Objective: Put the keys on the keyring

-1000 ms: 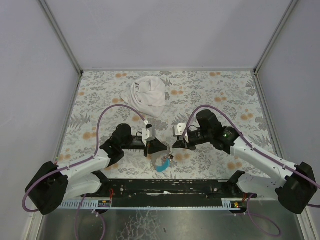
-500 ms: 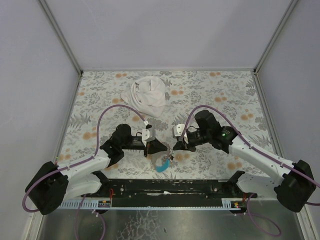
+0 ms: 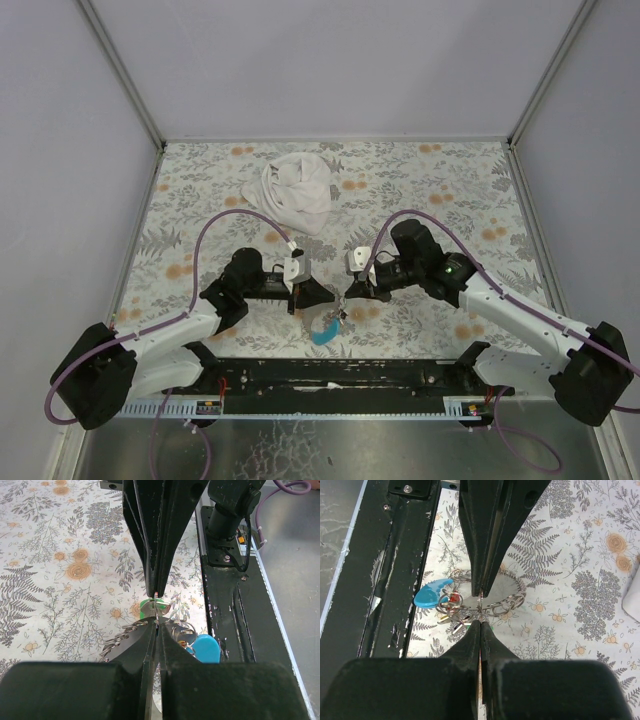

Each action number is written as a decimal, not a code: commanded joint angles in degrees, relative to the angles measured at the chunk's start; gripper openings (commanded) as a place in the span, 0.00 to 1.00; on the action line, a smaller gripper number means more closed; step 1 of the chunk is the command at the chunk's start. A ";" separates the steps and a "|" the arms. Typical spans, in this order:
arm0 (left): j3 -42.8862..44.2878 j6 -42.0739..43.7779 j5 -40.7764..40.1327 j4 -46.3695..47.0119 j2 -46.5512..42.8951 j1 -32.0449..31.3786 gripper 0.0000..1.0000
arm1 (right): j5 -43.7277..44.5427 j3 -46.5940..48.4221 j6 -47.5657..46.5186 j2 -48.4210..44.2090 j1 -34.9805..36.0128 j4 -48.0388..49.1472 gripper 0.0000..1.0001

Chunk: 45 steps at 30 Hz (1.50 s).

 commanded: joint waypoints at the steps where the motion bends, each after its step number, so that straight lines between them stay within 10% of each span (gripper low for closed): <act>1: -0.20 -0.31 0.46 3.66 -0.19 0.10 0.00 | -2.46 0.08 0.15 -0.84 -0.35 1.87 0.00; 45: -0.47 -0.94 -0.19 4.45 0.10 0.15 0.00 | -0.18 -0.23 0.14 -0.64 -0.32 1.74 0.00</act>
